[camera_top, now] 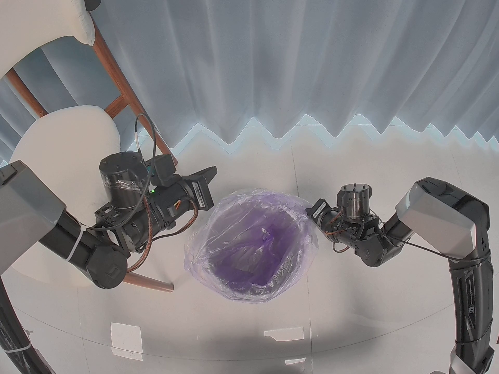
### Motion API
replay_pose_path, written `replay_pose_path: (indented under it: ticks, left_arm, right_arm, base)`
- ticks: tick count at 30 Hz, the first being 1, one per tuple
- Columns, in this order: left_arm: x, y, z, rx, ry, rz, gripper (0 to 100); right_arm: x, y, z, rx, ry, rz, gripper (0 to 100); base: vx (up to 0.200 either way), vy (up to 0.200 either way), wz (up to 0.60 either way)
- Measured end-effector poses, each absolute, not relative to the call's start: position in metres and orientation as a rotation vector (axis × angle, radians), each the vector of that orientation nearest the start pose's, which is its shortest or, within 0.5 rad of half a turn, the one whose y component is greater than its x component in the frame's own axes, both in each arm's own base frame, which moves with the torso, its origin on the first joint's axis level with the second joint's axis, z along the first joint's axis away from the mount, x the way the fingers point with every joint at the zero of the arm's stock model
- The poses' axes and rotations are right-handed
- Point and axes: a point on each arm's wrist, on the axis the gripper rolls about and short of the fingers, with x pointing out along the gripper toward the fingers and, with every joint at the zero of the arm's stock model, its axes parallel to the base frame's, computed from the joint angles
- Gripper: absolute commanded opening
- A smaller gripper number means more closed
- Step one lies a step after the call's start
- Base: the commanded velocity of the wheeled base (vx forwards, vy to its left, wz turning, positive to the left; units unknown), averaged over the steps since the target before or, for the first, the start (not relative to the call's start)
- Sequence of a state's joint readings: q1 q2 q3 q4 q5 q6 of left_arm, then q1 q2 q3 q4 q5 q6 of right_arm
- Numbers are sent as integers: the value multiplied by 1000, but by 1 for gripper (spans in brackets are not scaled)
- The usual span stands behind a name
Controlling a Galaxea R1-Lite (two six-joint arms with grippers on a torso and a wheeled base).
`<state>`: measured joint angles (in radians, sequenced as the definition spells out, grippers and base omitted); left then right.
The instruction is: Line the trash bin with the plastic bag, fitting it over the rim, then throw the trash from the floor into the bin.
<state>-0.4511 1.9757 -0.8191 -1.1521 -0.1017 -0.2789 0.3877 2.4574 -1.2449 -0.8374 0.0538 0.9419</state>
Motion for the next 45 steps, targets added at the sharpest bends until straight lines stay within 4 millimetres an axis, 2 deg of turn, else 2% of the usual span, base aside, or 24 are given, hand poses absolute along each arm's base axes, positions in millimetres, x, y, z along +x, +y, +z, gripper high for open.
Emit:
replay_pose_path:
  ticks: [10,11,18,22,27,30,31,38,41,45]
  left_arm:
    - [315,-157,147,-278,51,-558,0]
    - [313,-157,147,-279,44,-559,0]
    - [308,-153,145,-286,23,-561,0]
    - [302,-150,147,-297,24,-559,0]
    - [289,-143,148,-325,45,-555,0]
    - [279,-138,147,-358,70,-549,0]
    - [274,-135,146,-376,82,-547,0]
    - [259,-128,143,-415,108,-541,0]
    - [255,-127,141,-421,115,-537,0]
    - [251,-125,140,-442,115,-521,0]
  right_arm:
    - [423,172,3,842,565,194,0]
    - [423,172,2,842,566,193,100]
    - [421,170,9,869,553,187,100]
    - [411,165,30,898,538,189,100]
    - [378,153,58,913,553,185,100]
    - [350,149,71,914,579,188,100]
    - [334,149,73,907,604,192,100]
    - [282,159,69,862,699,242,100]
    - [274,164,68,853,710,260,100]
    - [283,174,72,857,678,280,100]
  base:
    - [0,0,0]
    - [0,0,0]
    - [0,0,0]
    - [0,0,0]
    - [-80,0,0]
    - [-200,0,0]
    - [-200,0,0]
    - [-200,0,0]
    - [-133,0,0]
    - [0,0,0]
